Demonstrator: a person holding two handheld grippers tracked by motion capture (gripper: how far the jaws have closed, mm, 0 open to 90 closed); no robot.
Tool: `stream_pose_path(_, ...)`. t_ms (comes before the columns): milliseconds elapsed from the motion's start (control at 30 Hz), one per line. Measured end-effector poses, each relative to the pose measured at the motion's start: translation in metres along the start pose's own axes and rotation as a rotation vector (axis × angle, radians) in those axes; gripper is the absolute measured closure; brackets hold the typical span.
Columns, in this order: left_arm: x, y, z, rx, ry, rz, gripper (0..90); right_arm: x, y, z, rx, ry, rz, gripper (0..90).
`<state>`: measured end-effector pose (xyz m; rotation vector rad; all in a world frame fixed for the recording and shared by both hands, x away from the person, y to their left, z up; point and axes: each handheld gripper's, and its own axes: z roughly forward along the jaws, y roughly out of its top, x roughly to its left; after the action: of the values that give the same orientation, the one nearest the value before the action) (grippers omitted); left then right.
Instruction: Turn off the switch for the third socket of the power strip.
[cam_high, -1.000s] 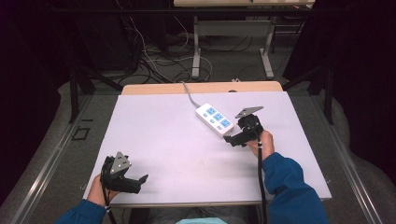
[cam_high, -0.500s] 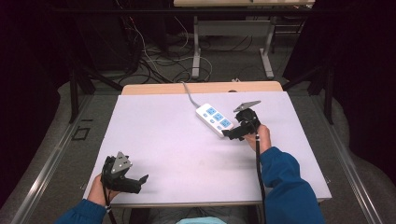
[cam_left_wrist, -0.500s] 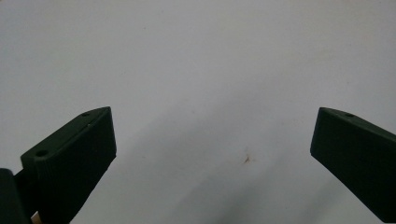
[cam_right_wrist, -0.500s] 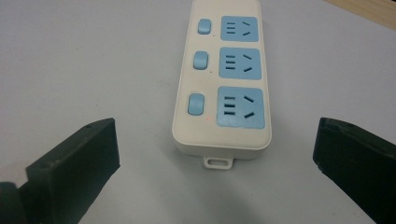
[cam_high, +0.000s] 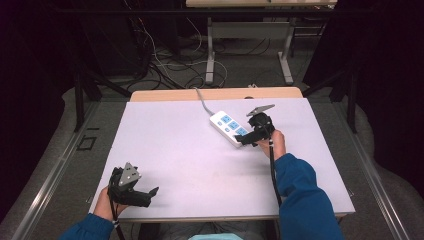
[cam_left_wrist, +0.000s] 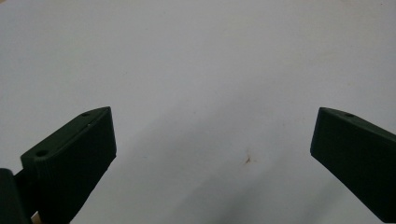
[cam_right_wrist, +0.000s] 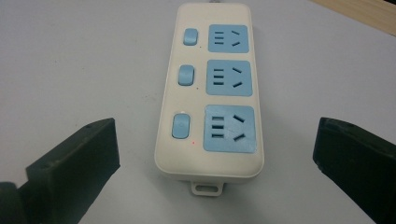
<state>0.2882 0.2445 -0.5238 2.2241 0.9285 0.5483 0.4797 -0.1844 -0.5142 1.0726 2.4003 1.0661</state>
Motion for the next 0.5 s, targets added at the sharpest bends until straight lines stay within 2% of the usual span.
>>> stream_pose_path(100, 0.0007, 0.0001, -0.0004, 0.003, 0.001, 0.006, 0.0, -0.0012, 0.0046, 0.0012, -0.020, 0.005, 0.019, 1.8)
stream_pose_path(267, 0.0001, -0.0002, 0.0001, 0.000, -0.001, 0.001, 0.0, -0.0015, 0.0079, 0.0000, -0.045, 0.000, 0.017, 6.6)
stream_pose_path(367, 0.0000, -0.0003, 0.0002, -0.004, -0.003, 0.001, 0.0, 0.0001, 0.0087, 0.0001, -0.050, 0.002, 0.021, 15.3)
stream_pose_path(433, 0.0000, -0.0002, 0.0003, -0.003, -0.004, 0.002, 0.0, 0.0001, 0.0087, 0.0002, -0.053, 0.006, 0.021, 17.4)
stream_pose_path(500, -0.0006, -0.0001, 0.0004, -0.003, 0.005, 0.004, 0.0, 0.0010, 0.0088, -0.0004, -0.047, -0.005, 0.023, 22.8)
